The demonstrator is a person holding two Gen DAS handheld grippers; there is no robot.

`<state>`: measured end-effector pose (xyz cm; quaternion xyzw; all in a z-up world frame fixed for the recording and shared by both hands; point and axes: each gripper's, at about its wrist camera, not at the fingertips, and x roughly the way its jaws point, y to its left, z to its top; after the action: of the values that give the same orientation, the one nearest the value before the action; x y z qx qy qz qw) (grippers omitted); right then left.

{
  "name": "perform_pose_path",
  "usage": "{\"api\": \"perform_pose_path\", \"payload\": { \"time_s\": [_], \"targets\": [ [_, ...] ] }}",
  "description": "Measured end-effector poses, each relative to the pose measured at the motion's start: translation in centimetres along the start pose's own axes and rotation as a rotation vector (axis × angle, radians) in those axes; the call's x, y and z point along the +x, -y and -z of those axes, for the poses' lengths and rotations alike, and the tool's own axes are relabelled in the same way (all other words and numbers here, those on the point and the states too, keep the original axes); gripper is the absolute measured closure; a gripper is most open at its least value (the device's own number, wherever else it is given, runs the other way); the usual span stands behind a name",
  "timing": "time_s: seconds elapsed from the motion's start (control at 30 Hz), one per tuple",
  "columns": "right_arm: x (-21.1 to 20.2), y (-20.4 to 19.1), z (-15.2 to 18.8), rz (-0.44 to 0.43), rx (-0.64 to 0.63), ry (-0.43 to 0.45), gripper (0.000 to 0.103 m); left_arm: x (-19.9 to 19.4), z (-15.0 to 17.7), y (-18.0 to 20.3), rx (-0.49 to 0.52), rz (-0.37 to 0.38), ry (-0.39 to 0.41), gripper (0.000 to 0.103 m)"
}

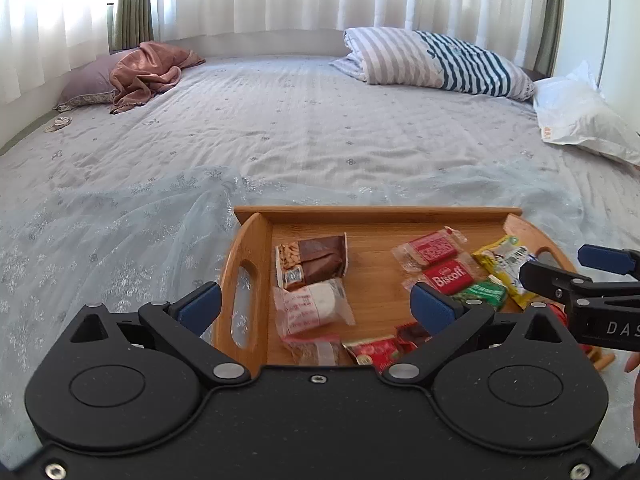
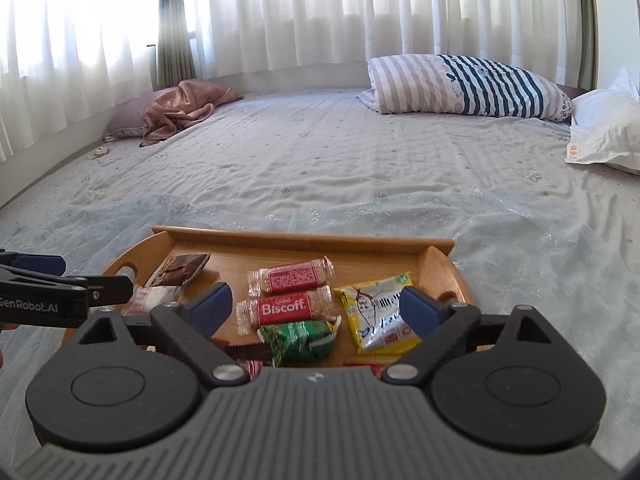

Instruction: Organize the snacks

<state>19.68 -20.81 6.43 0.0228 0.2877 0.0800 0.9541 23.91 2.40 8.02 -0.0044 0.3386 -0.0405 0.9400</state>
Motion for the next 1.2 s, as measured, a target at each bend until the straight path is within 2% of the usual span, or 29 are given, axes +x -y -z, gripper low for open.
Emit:
{"api": "perform_pose_path", "payload": {
  "time_s": [0.77,1.03,1.2],
  "targets": [
    [-8.8,-1.3,6.1,0.007,-0.026,0.094,0.000,-8.8,7.3,1.5,0.008,0.016,0.026,0.001],
    [-10.5,-1.7,8.3,0.033,-0.036,0.105,0.000,-10.0,9.9,1.7,-0.001,0.019,0.029,0.001],
    [-10.9,-1.6,9.9,0.056,-0.034,0.092,0.000,-9.1,11.7,1.9,0.006,0.014,0.009,0.001]
  ]
}}
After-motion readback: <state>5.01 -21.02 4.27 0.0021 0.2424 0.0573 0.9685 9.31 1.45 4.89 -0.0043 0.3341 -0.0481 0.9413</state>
